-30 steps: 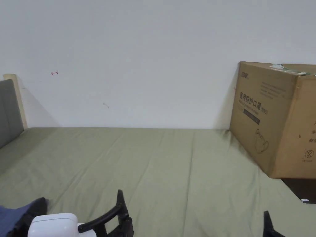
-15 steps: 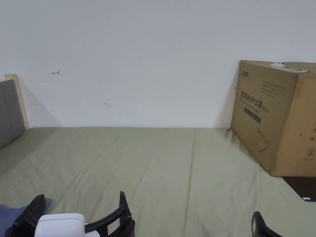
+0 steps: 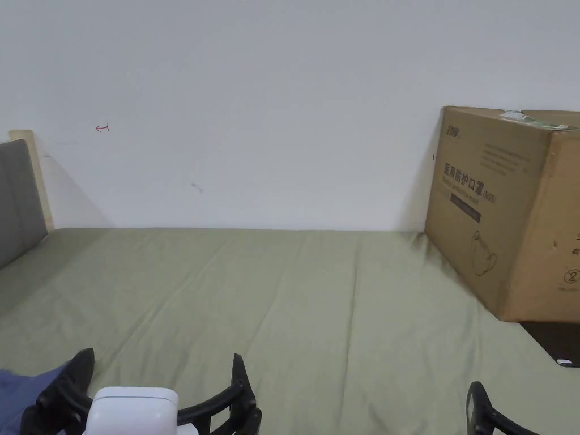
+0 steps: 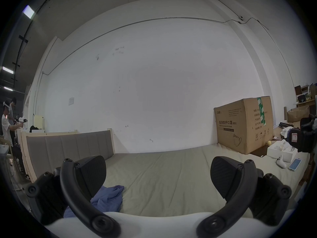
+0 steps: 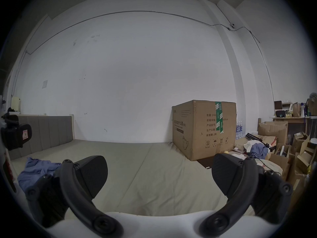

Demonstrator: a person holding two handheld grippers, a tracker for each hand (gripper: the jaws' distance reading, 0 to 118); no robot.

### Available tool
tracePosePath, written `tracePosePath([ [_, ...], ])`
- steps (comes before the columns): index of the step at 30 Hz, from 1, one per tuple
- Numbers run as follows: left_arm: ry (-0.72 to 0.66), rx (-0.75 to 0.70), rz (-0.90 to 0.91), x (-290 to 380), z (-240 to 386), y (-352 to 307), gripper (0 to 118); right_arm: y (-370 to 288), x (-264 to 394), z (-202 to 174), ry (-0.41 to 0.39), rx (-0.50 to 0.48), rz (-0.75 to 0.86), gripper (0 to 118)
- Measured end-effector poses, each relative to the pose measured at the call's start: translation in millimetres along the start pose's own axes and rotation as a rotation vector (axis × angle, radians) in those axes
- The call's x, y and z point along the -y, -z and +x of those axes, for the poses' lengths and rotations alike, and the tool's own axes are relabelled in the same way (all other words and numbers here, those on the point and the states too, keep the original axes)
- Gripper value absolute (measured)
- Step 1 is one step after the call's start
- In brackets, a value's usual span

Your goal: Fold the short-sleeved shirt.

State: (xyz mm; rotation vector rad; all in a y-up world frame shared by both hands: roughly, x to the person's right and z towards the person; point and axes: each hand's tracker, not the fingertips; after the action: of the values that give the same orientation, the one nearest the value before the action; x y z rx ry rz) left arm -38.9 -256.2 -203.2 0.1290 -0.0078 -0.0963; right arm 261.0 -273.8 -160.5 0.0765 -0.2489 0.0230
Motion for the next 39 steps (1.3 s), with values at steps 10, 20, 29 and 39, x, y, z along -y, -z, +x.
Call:
tracePosePath([
  [10, -0.017, 0.027, -0.025, -2, -2, -3, 6, -3, -3, -1, -0.013, -0.038, -0.004, 17],
  [20, -0.027, 0.031, -0.070, 2, 0, 1, 0, 1, -10, 1, 0.018, -0.014, -0.055, 0],
  [29, -0.009, -0.212, -0.124, -3, -104, -25, 0, 23, -8, -87, 0.034, -0.262, -0.061, 0],
  [39, -0.025, -0.497, -0.208, 9, -208, -60, 0, 33, -11, -185, 0.074, -0.491, -0.096, 0],
])
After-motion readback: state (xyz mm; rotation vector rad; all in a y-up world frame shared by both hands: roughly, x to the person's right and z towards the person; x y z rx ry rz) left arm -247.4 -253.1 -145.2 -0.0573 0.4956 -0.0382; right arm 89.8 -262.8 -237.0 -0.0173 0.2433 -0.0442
